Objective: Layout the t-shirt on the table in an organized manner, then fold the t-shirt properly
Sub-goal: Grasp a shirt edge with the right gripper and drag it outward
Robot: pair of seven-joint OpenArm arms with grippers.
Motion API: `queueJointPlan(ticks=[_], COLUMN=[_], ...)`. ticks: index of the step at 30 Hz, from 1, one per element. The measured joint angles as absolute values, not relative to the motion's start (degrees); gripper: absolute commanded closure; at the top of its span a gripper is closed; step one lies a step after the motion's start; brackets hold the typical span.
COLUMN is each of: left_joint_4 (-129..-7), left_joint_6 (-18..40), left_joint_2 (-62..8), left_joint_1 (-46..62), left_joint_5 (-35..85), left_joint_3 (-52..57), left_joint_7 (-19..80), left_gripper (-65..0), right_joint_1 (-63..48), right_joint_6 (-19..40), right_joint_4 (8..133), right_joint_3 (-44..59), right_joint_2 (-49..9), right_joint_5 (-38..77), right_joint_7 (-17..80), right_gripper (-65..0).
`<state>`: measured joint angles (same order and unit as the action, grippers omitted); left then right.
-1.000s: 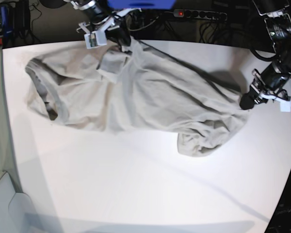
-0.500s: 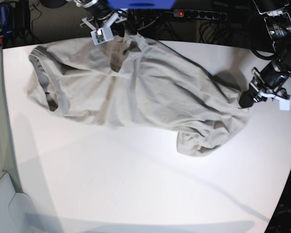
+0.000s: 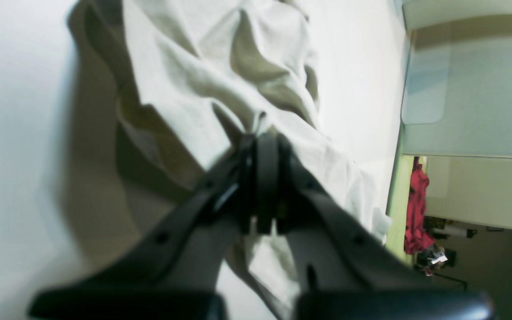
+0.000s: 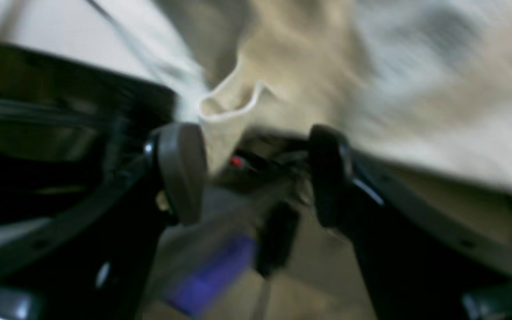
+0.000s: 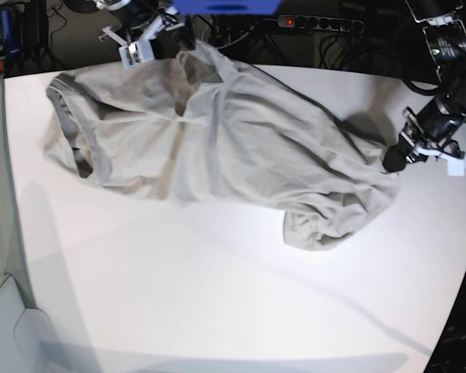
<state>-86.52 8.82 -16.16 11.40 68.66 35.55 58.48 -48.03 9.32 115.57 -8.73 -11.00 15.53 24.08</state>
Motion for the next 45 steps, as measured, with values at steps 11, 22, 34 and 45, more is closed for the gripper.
queueJointPlan(ticks=[11,22,34,45], left_joint_4=[-86.5,-86.6,-86.6,-86.7], left_joint_6=[8.8,8.8,8.8,8.8], left_joint_2=[-16.2,-16.3,-16.0,-15.2], left_joint_1=[11.9,15.0,18.5,18.9], left_joint_5=[68.7,68.8,68.8,68.9], left_joint_3=[35.6,35.9,36.9,41.1], left_joint_7=[58.3,58.0,58.3,58.3], left_gripper=[-0.3,-0.3,-0.3,-0.3], right_joint_1=[-39.0,-10.8,13.5,17.7], right_joint_6=[10.2,18.3,22.7,22.7], right_joint_4=[115.4,110.3,83.9,68.2], right_joint_3=[14.3,15.9,3.2,-6.9], right_joint_2=[-7.6,-7.5,-8.8,-7.6], right_joint_5=[15.6,15.4,15.3,15.5], right_joint_7=[20.7,45.1,51.1,42.9], right_gripper=[-37.3,-37.3,-37.3,-37.3])
